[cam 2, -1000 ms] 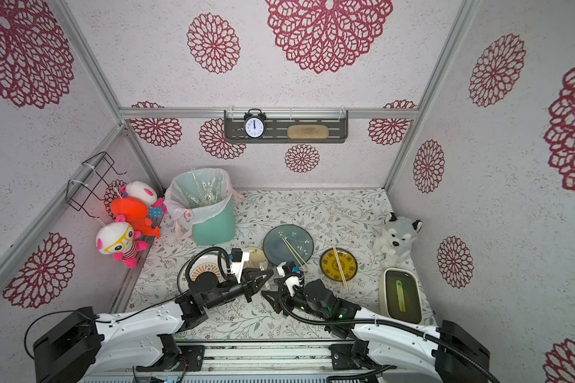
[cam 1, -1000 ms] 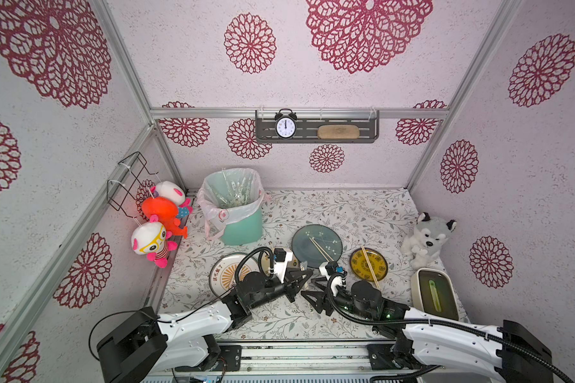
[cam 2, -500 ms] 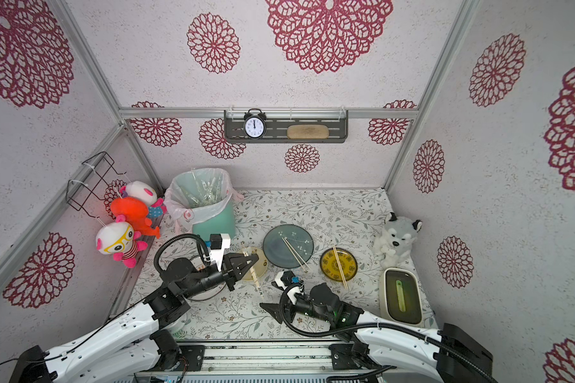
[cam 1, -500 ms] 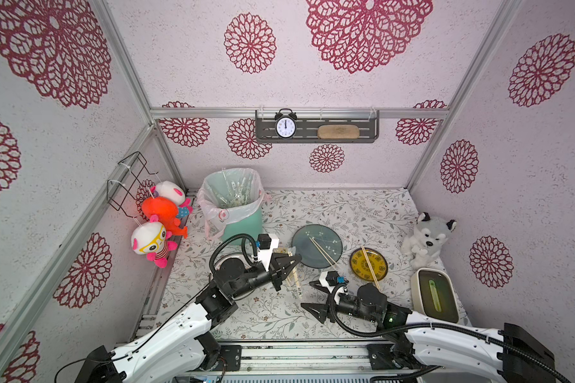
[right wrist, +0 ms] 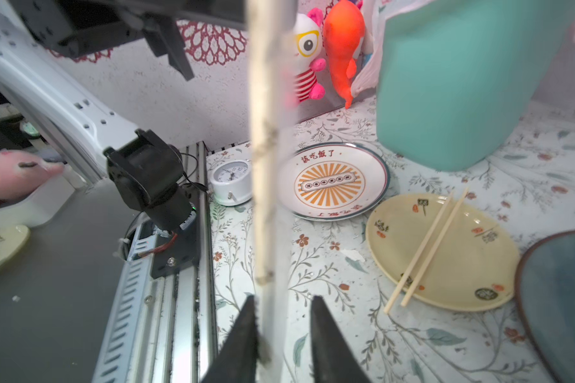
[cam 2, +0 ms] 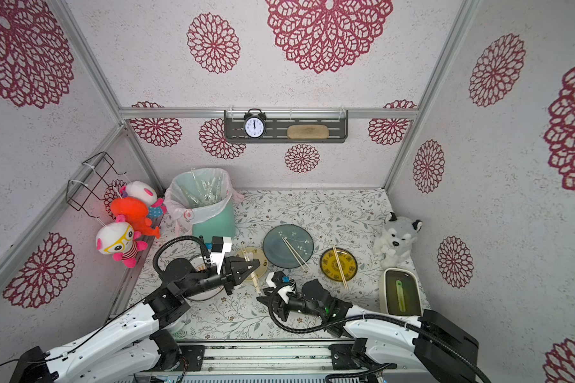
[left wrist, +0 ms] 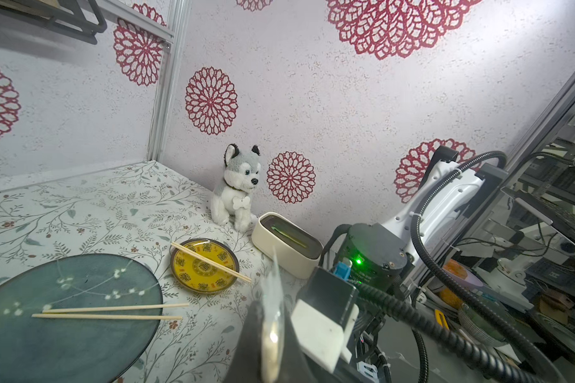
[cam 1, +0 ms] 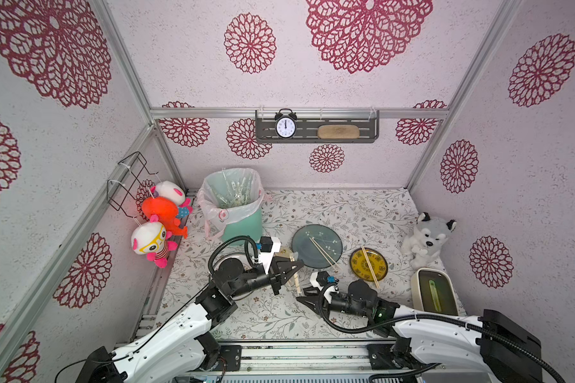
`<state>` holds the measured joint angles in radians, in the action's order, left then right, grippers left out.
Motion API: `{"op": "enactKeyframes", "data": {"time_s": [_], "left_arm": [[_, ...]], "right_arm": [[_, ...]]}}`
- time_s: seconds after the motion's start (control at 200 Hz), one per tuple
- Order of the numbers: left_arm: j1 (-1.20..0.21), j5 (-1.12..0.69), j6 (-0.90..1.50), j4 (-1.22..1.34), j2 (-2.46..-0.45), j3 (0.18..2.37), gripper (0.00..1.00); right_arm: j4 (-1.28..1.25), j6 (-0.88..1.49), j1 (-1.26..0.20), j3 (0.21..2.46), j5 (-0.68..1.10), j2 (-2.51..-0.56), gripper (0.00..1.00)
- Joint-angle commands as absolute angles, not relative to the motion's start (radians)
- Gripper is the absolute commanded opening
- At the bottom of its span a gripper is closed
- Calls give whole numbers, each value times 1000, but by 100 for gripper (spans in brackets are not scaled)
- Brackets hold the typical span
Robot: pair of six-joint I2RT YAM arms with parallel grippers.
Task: Remove the packaging of disposable chopsticks
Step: Pick up the disposable chopsticks from the center of the board, then remove the packet bag from the disposable chopsticks.
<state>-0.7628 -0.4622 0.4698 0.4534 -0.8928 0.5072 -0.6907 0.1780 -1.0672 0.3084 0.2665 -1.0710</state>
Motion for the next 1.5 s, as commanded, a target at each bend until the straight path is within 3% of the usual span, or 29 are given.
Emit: {"op": "enactKeyframes", "data": {"time_s": [0.0, 0.05, 0.11, 0.135, 0.185, 0.225, 0.37, 0.5, 0.58, 0.826, 1.121, 1.336, 1.496], "left_arm": [[-759, -484, 485, 493, -887, 487, 0], [-759, -479, 483, 497, -884, 482, 0], [-759, -479, 478, 497, -879, 479, 0], [-759, -479, 475, 500, -877, 477, 11], [-758, -476, 470, 508, -866, 472, 43], [-749, -488, 474, 514, -841, 464, 53], [-664, -531, 503, 505, -695, 430, 57], [-660, -600, 533, 572, -762, 436, 59], [-658, -625, 547, 641, -838, 439, 55], [-658, -686, 579, 761, -912, 430, 16], [-671, -678, 594, 780, -900, 371, 7], [-745, -603, 524, 673, -885, 327, 12], [-788, -557, 520, 733, -906, 254, 16]], "right_arm": [[-765, 182, -1060, 330, 290, -1074, 10], [-776, 188, -1060, 323, 292, -1076, 0], [-791, 195, -1060, 310, 287, -1076, 0], [-801, 200, -1060, 305, 286, -1075, 0], [-825, 202, -1060, 288, 285, -1074, 0], [-834, 201, -1060, 278, 285, -1072, 0], [-863, 197, -1060, 261, 338, -1068, 0], [-882, 186, -1061, 261, 374, -1086, 0], [-905, 180, -1060, 261, 393, -1103, 0], [-901, 168, -1060, 266, 391, -1098, 0], [-908, 162, -1059, 271, 377, -1083, 0], [-897, 146, -1046, 300, 383, -1047, 0], [-878, 140, -1034, 335, 396, -1037, 0]]}}
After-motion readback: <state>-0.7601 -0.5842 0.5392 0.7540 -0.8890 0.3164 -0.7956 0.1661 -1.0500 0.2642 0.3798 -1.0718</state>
